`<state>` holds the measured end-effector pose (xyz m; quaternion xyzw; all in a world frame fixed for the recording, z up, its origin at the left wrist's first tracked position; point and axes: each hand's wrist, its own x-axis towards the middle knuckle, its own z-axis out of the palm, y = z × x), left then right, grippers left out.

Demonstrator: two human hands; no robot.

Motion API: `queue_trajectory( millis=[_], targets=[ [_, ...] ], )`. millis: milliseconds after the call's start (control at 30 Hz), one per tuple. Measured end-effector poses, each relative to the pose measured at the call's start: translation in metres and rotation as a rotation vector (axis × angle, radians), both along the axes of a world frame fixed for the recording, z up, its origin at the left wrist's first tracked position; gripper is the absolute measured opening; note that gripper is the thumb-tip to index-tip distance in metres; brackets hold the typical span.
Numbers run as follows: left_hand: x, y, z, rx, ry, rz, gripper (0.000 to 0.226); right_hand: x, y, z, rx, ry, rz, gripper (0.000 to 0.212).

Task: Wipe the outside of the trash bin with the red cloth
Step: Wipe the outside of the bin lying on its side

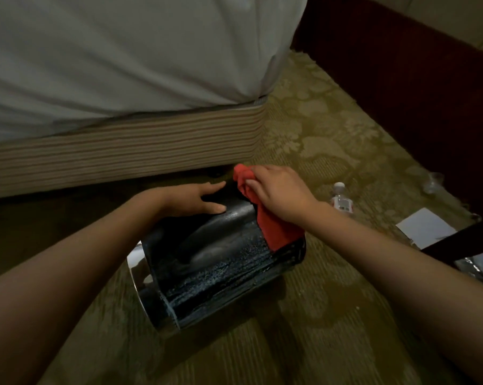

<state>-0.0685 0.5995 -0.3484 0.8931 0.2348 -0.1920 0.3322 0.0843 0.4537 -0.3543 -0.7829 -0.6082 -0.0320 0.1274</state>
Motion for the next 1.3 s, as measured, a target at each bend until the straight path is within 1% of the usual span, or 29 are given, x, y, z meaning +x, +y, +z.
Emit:
queue_trajectory(
  millis=[67, 133, 200, 267, 300, 400, 433, 500, 567, 600, 667, 733, 800, 900, 967, 1067, 1167, 1300],
  targets=[
    [0.001, 0.001, 0.000, -0.018, -0.002, -0.011, 0.076, -0.003, -0.018, -0.007, 0.069, 0.046, 0.039, 0.026],
    [0.002, -0.001, 0.003, -0.044, 0.006, -0.010, 0.076, -0.005, -0.049, -0.015, 0.123, 0.028, 0.058, 0.034],
    [0.000, -0.003, 0.006, -0.081, -0.011, 0.019, 0.075, -0.007, -0.077, -0.020, 0.119, 0.034, 0.068, 0.041],
    [-0.001, -0.003, 0.009, -0.085, -0.028, 0.044, 0.074, -0.009, -0.086, -0.022, 0.115, 0.062, 0.080, 0.042],
    [0.000, -0.007, 0.011, -0.055, -0.042, 0.040, 0.074, -0.008, -0.087, -0.022, 0.127, 0.057, 0.084, 0.041],
    [0.010, -0.021, 0.014, 0.157, -0.109, -0.032, 0.072, -0.004, -0.077, -0.016, 0.202, 0.047, 0.094, 0.037],
    [0.014, -0.027, 0.013, 0.170, -0.128, -0.046, 0.071, -0.001, -0.074, -0.013, 0.248, 0.068, 0.082, 0.037],
    [0.020, -0.035, 0.007, 0.133, -0.104, -0.042, 0.067, 0.008, -0.071, -0.006, 0.403, 0.194, -0.010, 0.038],
    [0.022, -0.036, 0.001, 0.157, -0.046, -0.023, 0.066, 0.018, -0.075, 0.004, 0.583, 0.394, -0.162, 0.040],
    [0.023, -0.033, -0.001, 0.167, -0.035, -0.008, 0.065, 0.022, -0.079, 0.009, 0.653, 0.463, -0.210, 0.042],
    [0.023, -0.027, -0.002, 0.166, -0.044, 0.020, 0.062, 0.025, -0.086, 0.013, 0.722, 0.511, -0.230, 0.045],
    [0.023, -0.021, -0.002, 0.146, -0.073, 0.042, 0.060, 0.021, -0.093, 0.011, 0.689, 0.449, -0.214, 0.044],
    [0.022, -0.017, 0.000, 0.106, -0.100, 0.060, 0.059, 0.012, -0.097, 0.003, 0.611, 0.310, -0.198, 0.043],
    [0.022, -0.013, 0.001, 0.041, -0.124, 0.068, 0.062, -0.002, -0.097, -0.018, 0.409, 0.148, -0.166, 0.043],
    [0.024, -0.013, 0.000, 0.056, -0.121, 0.055, 0.062, -0.008, -0.087, -0.031, 0.264, 0.074, -0.171, 0.040],
    [0.027, -0.012, -0.003, 0.132, -0.077, 0.029, 0.059, -0.008, -0.063, -0.032, 0.196, 0.004, -0.172, 0.038],
    [0.028, -0.010, -0.005, 0.151, -0.074, 0.019, 0.058, 0.003, -0.036, -0.018, 0.136, -0.037, -0.167, 0.036],
    [0.027, -0.012, -0.005, 0.158, -0.070, 0.009, 0.059, 0.011, 0.010, -0.004, 0.028, 0.017, -0.214, 0.036]
  ],
)
